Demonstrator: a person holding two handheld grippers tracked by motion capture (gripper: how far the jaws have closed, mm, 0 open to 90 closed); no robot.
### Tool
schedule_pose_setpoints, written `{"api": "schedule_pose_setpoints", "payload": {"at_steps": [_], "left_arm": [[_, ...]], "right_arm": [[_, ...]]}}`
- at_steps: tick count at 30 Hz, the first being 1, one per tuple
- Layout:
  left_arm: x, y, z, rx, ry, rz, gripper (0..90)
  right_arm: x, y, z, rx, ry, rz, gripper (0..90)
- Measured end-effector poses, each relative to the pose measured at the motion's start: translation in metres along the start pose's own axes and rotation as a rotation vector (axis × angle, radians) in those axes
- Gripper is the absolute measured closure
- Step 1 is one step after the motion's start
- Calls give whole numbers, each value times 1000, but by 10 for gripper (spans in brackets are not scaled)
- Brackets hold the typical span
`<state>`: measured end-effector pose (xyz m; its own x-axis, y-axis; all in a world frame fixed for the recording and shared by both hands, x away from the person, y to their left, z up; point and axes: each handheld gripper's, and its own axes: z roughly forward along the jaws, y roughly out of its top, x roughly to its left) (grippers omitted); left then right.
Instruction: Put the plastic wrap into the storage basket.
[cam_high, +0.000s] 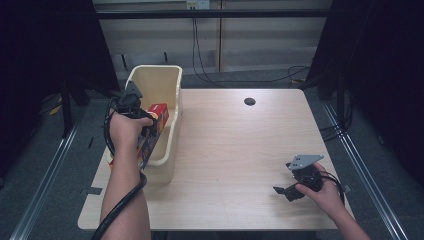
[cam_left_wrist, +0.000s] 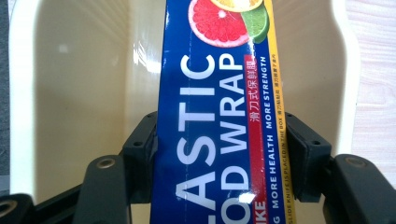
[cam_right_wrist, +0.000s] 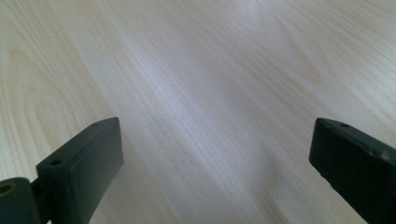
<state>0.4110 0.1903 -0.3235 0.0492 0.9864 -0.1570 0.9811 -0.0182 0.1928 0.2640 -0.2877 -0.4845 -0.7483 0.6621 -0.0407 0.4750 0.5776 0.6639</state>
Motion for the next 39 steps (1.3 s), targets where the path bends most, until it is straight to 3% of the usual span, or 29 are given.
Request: {"api": "schedule_pose_setpoints", "payload": {"at_steps": [14, 17, 20, 22, 27, 39], "left_arm": [[-3, 2, 1, 14, 29, 20, 390], [-4, 2, -2, -9, 15, -2, 379], [-9, 5, -17, -53, 6, 17, 389], [-16, 6, -21, -23, -6, 34, 402], [-24, 8, -22, -48, 9, 46, 372], [-33, 13, -30, -82, -31, 77, 336]], "right_arm": [[1, -1, 0, 7, 3, -3, 29], [1, -1, 0, 7, 5, -3, 29], [1, -1, 0, 9, 3, -2, 29], [1, -1, 0, 12, 9, 1, 29], [2, 0, 0, 7, 15, -6, 29], [1, -1, -2, 9, 2, -8, 29]]}}
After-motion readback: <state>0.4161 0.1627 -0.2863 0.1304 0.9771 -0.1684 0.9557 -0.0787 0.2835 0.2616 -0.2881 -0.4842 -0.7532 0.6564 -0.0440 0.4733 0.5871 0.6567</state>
